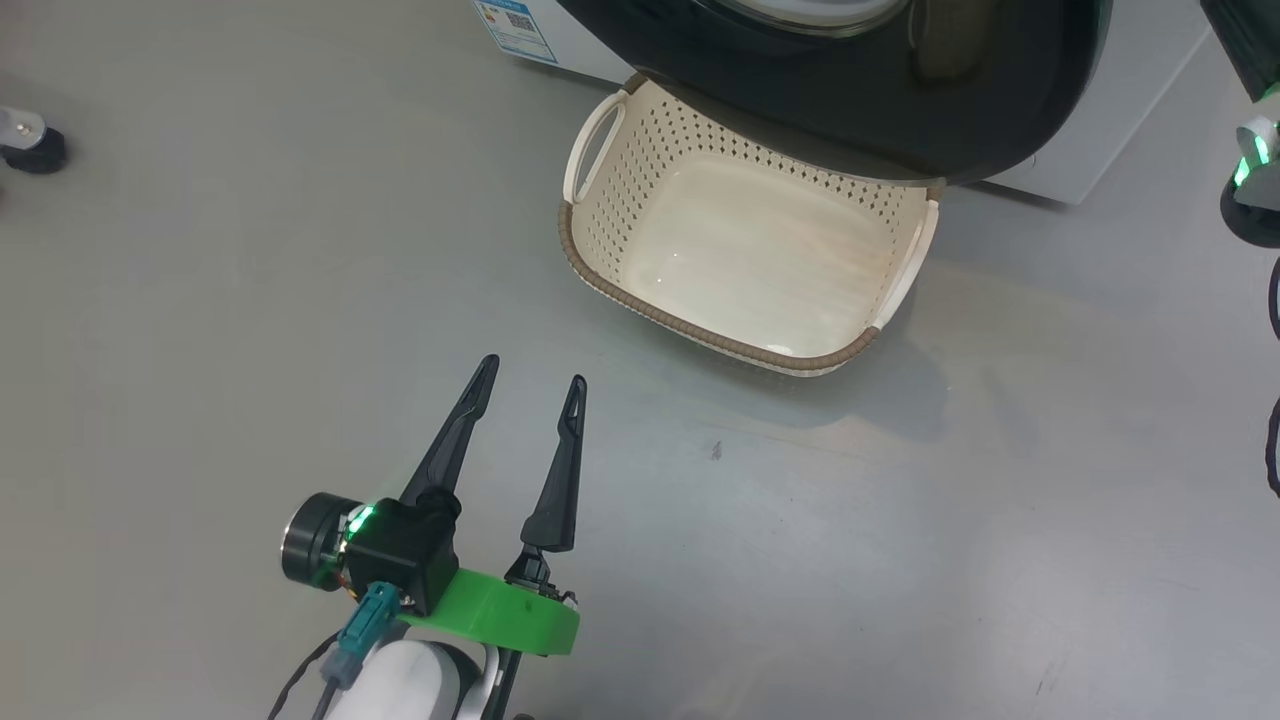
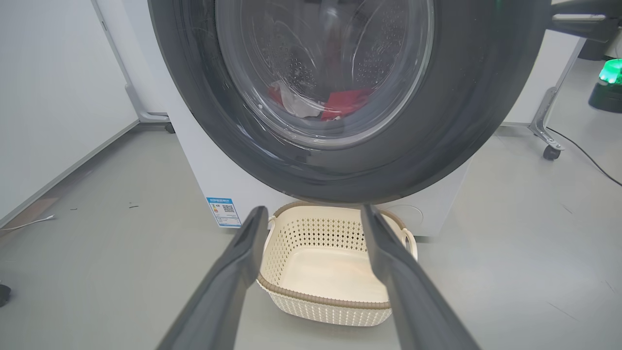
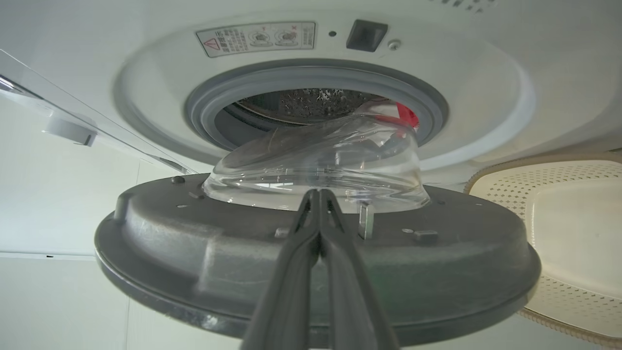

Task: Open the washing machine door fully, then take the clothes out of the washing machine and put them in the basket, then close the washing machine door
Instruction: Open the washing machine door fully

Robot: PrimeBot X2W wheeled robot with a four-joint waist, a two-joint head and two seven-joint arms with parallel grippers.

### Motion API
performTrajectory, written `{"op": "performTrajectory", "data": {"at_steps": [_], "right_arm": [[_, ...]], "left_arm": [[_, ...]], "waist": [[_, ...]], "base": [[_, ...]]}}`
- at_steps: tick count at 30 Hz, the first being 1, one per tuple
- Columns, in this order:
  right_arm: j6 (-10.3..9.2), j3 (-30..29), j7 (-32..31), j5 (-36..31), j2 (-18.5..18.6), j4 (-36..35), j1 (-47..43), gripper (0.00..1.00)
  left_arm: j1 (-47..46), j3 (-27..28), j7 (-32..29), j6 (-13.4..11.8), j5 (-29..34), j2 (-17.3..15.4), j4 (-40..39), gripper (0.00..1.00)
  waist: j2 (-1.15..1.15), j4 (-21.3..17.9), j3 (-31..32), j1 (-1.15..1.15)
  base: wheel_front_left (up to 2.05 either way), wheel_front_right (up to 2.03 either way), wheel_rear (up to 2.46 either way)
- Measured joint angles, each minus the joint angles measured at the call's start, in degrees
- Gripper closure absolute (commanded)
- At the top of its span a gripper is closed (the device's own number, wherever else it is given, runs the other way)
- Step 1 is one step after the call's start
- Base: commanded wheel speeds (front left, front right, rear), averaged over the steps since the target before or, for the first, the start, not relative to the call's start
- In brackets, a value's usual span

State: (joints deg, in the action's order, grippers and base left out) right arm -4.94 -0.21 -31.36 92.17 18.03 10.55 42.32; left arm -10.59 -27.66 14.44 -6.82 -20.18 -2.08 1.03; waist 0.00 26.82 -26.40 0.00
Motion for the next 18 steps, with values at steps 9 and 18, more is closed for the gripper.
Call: {"op": "performTrajectory", "data": {"at_steps": [9, 18], "right_arm": [[-0.87, 1.4, -3.6, 1.7, -0.1, 0.2, 1.2, 1.00], [-1.72, 2.8, -6.7, 3.1, -0.1, 0.2, 1.2, 1.00]], "left_arm": [[0.0, 0.0, 0.0, 0.0, -0.4, 0.0, -0.2, 0.00], [0.0, 0.0, 0.0, 0.0, -0.4, 0.0, -0.3, 0.00]], "waist": [[0.00, 0.4, -0.3, 0.00], [0.00, 0.6, -0.5, 0.00]], "base": [[0.00, 0.00, 0.00], [0.00, 0.00, 0.00]]}}
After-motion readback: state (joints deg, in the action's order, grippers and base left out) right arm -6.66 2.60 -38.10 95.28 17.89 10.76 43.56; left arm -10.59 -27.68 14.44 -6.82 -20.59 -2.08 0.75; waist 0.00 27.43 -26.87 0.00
